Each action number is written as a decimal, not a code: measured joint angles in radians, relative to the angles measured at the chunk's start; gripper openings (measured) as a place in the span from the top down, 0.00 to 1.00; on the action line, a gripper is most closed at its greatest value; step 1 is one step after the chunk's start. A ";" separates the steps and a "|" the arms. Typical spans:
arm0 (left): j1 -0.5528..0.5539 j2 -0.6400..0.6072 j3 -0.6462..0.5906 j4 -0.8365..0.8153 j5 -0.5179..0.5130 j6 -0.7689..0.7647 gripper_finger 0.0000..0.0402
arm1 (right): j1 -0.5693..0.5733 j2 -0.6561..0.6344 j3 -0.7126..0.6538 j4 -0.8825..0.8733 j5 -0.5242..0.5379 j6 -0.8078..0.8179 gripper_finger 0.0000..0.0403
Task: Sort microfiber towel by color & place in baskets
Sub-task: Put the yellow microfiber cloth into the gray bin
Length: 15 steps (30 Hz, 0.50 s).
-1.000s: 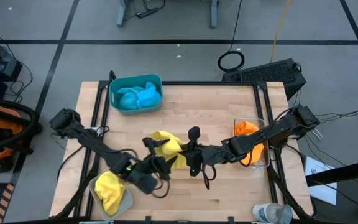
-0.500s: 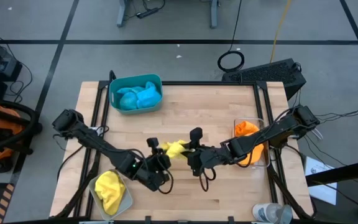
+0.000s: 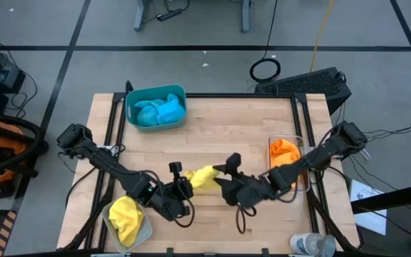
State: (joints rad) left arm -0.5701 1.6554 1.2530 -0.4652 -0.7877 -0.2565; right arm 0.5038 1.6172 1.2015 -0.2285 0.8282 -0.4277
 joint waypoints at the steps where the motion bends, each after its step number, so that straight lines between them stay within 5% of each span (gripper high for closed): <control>1: 0.000 0.000 0.000 0.000 0.004 0.000 0.97 | 0.020 0.000 0.000 -0.011 0.041 -0.002 0.41; 6: 0.000 0.000 0.000 -0.005 0.029 -0.010 0.97 | 0.101 0.000 0.000 -0.069 0.155 0.043 0.40; 15: 0.011 0.000 0.000 -0.005 0.029 -0.051 0.97 | 0.117 0.037 -0.002 0.038 0.060 0.098 0.46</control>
State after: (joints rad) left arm -0.5593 1.6554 1.2530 -0.4707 -0.7583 -0.3077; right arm 0.6205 1.6545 1.1999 -0.1907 0.8883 -0.3298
